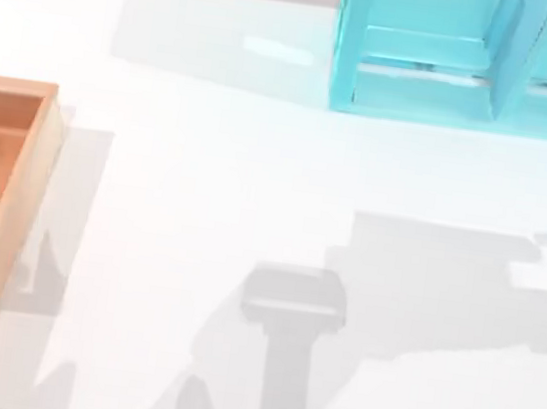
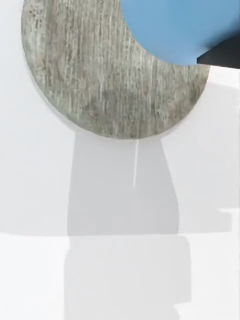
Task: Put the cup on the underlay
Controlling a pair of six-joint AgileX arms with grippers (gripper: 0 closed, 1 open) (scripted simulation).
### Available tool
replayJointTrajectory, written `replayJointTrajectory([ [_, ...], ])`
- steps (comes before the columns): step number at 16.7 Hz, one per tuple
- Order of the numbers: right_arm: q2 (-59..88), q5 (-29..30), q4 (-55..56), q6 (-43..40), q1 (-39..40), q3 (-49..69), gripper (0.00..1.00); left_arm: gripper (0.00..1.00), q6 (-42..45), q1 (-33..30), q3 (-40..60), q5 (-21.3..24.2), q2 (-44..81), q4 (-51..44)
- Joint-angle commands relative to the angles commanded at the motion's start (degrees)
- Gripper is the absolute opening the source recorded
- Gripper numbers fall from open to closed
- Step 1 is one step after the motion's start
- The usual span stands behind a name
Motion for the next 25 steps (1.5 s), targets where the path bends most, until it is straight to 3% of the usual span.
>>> replayJointTrajectory([
  [6,3.5,0.0,11.4,-0.8,-1.6,-7.4,0.0,1.0,0.0,0.0,0.0,0.0,0.0,0.0],
  [11,4.1,-0.1,12.9,-0.9,-1.9,-8.6,0.0,1.0,0.0,0.0,0.0,0.0,0.0,0.0],
  [24,4.1,-0.1,12.9,-0.9,-1.9,-8.6,0.98,1.0,0.0,0.0,0.0,0.0,0.0,0.0],
  [25,4.1,-0.1,12.9,-0.9,-1.9,-8.6,1.0,1.0,0.0,0.0,0.0,0.0,0.0,0.0],
])
